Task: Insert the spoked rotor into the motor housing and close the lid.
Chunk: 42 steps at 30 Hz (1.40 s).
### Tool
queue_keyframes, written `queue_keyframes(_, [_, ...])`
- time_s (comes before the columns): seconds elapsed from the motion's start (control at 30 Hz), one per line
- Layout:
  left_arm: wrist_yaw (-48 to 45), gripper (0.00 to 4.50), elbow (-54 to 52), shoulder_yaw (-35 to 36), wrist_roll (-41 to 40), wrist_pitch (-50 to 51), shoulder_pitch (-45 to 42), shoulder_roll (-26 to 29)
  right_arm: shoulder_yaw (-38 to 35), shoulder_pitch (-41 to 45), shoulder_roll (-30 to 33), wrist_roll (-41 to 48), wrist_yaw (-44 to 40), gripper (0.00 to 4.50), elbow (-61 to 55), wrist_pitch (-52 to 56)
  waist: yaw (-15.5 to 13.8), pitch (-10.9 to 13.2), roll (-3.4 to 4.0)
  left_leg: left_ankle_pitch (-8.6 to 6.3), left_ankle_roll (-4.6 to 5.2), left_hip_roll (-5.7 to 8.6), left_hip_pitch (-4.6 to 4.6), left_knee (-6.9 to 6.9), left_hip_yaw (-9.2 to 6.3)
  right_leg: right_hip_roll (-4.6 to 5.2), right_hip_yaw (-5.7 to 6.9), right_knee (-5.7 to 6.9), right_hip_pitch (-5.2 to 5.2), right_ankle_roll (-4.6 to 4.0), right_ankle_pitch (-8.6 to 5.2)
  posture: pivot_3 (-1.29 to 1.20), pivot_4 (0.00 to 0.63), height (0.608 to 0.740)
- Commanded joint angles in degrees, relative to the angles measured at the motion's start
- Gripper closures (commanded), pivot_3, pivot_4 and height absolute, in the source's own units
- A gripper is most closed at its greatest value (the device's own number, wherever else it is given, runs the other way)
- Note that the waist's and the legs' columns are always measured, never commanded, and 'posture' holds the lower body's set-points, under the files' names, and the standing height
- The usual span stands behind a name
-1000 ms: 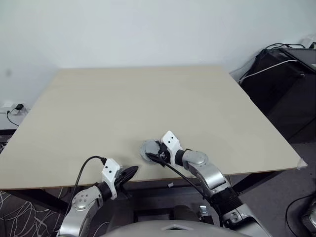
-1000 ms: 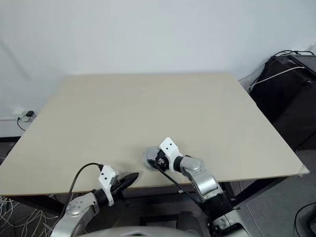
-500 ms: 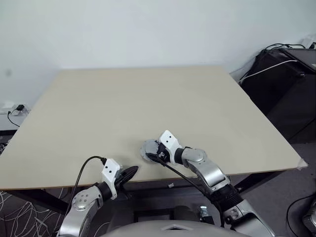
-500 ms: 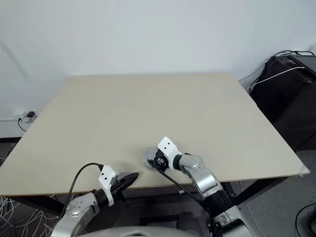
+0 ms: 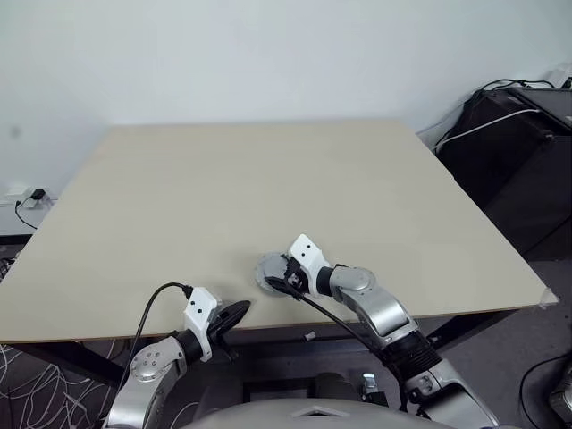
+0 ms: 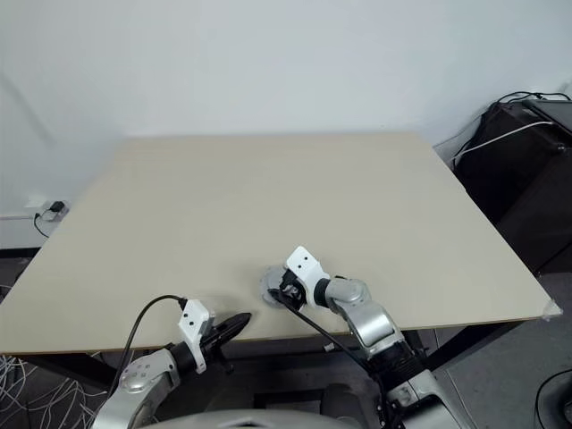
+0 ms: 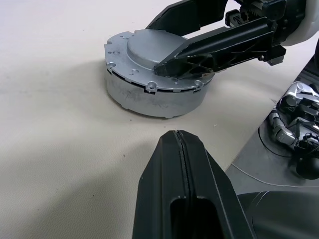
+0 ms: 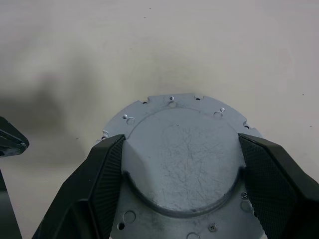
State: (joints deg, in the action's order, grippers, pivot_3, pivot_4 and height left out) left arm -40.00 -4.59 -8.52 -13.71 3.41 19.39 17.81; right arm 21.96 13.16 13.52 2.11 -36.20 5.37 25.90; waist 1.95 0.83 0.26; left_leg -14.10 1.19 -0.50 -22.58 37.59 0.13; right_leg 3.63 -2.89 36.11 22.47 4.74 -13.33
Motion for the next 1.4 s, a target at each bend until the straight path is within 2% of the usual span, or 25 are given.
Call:
queue_keyframes(0.03, [0.03,4.50,-1.84,-0.17,-0.64,-0.36,-0.37,-0.26,-0.38,0.14,0.48,-2.07,2.49,1.30,1.96,2.35,0.01,-0.01,0.01,0.00,0.00,0.00,0.00,0.00,0.00,0.00,0.00,0.00,0.00,0.00,0.00,0.00,0.000,0.740])
queue_keyframes(0.4, [0.13,4.50,-1.87,-0.15,-0.58,-0.28,-0.45,-0.26,1.70,0.02,1.91,-2.10,0.53,1.30,1.27,4.22,0.03,-0.05,0.07,-0.11,-0.19,-0.02,0.01,0.00,-0.03,0.00,0.00,0.01,0.00,0.01,0.00,0.00,0.000,0.740])
queue_keyframes(1.03, [1.48,4.50,-2.13,0.06,-0.30,0.34,-2.14,-0.82,1.35,0.59,2.54,-2.84,2.92,1.30,2.17,4.55,-0.32,-0.07,0.08,-0.14,-0.24,-0.09,0.00,0.00,-0.03,0.04,0.00,-0.04,-0.01,0.01,0.00,0.00,0.000,0.740])
queue_keyframes(1.23, [11.42,4.50,-1.90,3.41,0.28,8.35,-12.24,-4.16,1.79,0.19,2.10,-2.67,3.07,1.30,1.96,4.44,-0.69,-0.12,0.05,-0.07,-0.13,0.03,0.01,0.06,-0.07,-0.02,0.02,0.01,-0.06,0.09,0.05,0.00,0.000,0.740])
queue_keyframes(1.4, [11.33,4.50,-1.80,4.41,-4.63,22.67,-19.73,-3.85,1.88,0.30,1.95,-2.61,3.24,1.30,2.05,4.40,-0.52,-0.15,0.05,0.03,0.01,0.04,0.02,0.07,-0.13,-0.18,0.02,0.00,-0.09,0.10,0.05,0.00,0.000,0.740])
